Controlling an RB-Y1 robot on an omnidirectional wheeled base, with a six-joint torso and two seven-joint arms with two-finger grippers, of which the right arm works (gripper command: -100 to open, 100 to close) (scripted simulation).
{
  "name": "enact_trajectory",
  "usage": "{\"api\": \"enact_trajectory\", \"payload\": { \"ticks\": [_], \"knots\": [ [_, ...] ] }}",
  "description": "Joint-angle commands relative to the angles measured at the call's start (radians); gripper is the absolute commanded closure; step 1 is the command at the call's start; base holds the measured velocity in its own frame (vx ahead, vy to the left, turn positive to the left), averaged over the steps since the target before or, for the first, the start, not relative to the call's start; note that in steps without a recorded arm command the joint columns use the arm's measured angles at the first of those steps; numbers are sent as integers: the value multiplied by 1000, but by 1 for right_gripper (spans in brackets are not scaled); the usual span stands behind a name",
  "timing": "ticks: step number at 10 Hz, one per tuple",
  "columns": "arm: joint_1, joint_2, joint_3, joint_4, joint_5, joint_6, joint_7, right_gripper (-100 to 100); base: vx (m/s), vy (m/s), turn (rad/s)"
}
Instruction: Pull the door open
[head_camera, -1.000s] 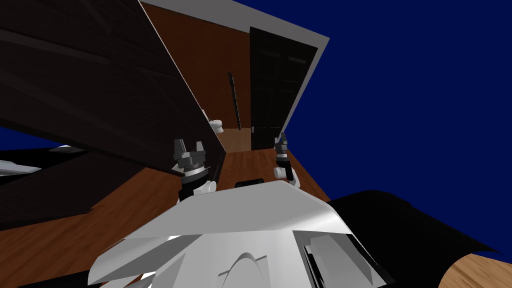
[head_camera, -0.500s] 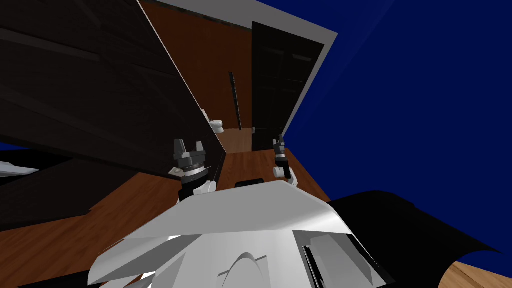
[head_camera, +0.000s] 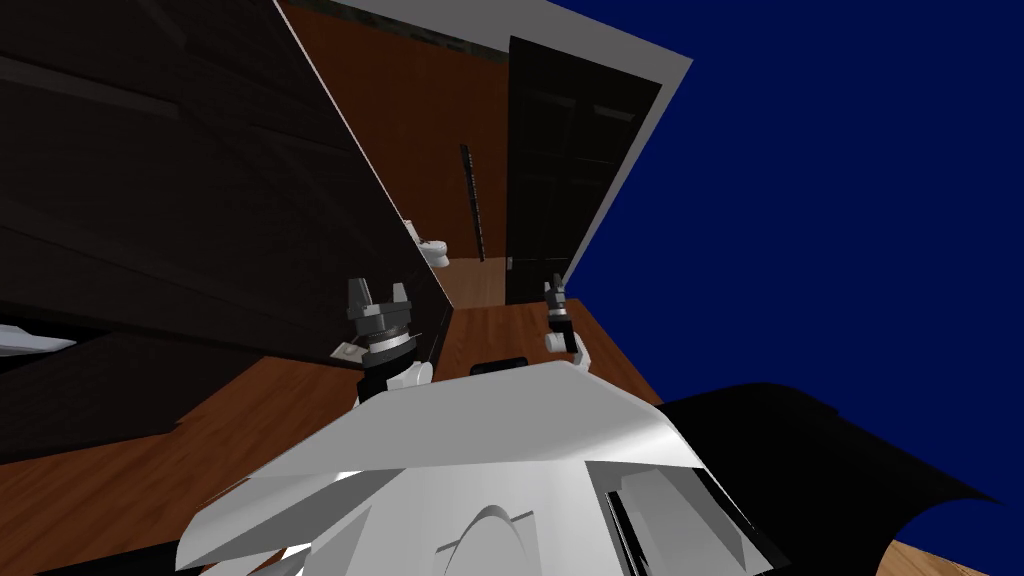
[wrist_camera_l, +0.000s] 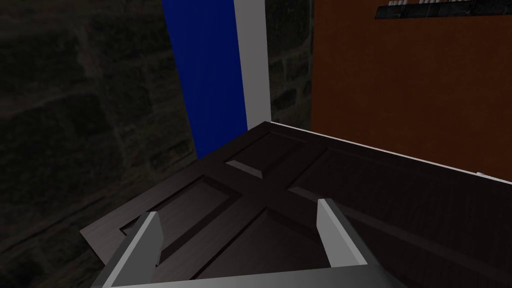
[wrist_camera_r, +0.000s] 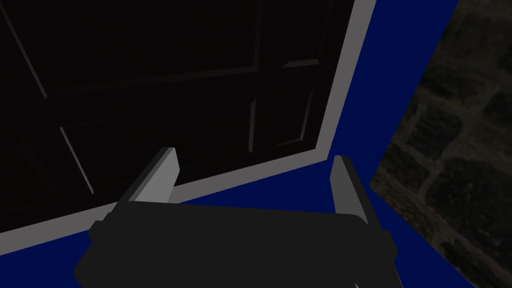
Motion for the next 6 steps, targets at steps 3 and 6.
{"api": "enact_trajectory", "payload": {
  "ticks": [3, 6],
  "knots": [
    [-29, -7, -4, 95, -5, -28, -1, -100, 99, 20, 25],
    [-60, -13, -10, 177, -10, -49, -3, -100, 96, 13, 30]
  ]
}}
